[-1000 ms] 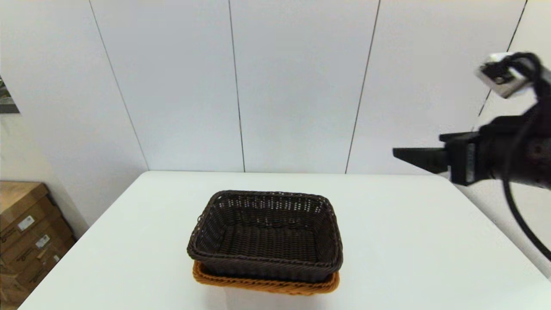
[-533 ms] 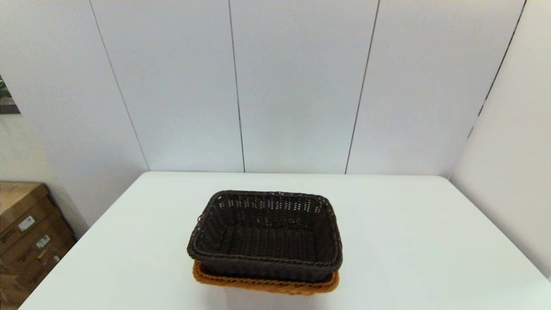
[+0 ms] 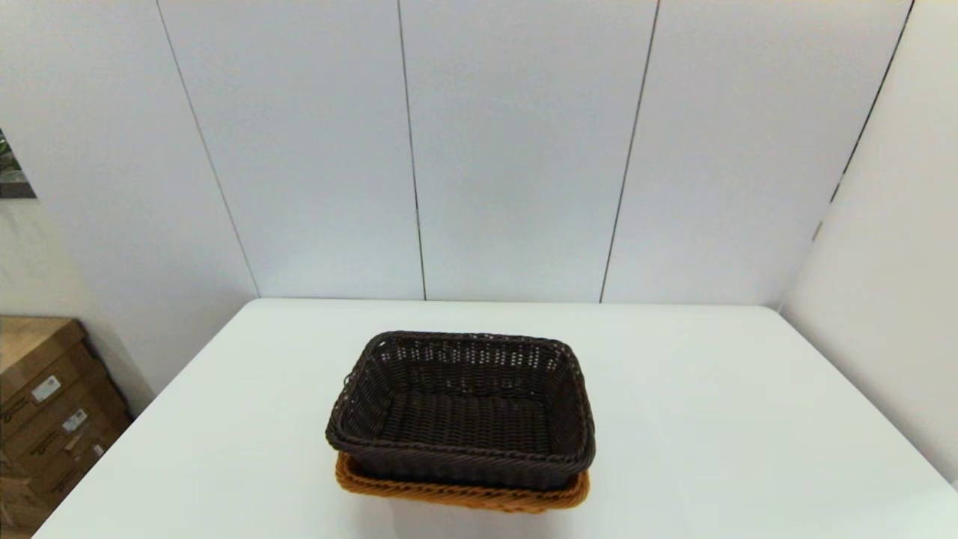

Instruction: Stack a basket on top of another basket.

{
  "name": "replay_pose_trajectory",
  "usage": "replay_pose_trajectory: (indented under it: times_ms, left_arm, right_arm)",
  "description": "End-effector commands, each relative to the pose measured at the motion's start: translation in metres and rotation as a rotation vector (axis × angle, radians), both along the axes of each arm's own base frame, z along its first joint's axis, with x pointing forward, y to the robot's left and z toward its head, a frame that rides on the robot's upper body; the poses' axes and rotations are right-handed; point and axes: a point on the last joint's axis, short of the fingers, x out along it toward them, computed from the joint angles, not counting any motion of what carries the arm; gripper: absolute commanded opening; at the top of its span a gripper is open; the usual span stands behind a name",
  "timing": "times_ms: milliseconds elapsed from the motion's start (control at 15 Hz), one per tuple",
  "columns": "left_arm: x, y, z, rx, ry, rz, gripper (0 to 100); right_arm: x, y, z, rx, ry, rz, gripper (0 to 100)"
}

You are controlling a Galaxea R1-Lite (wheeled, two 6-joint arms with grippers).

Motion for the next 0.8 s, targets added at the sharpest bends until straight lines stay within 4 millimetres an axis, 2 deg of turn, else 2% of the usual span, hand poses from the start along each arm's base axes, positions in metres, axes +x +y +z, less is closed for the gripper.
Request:
replay_pose_trajectory:
  times_ms: [67,333,800]
  left_arm:
    - [0.000,0.000,0.000,0.001,0.000,-0.001,100]
    - [0.000,0.000,0.000,0.001,0.000,-0.001,100]
    - [0.000,0.000,0.000,0.001,0.000,0.000,100]
  right_arm:
    - [-0.004,0.001,-0.043,0.001,-0.035,0.031,100]
    - [0.010,0.001,-0.067,-0.033,-0.042,0.031,100]
    - [0.012,0.001,-0.074,-0.056,-0.011,0.062,100]
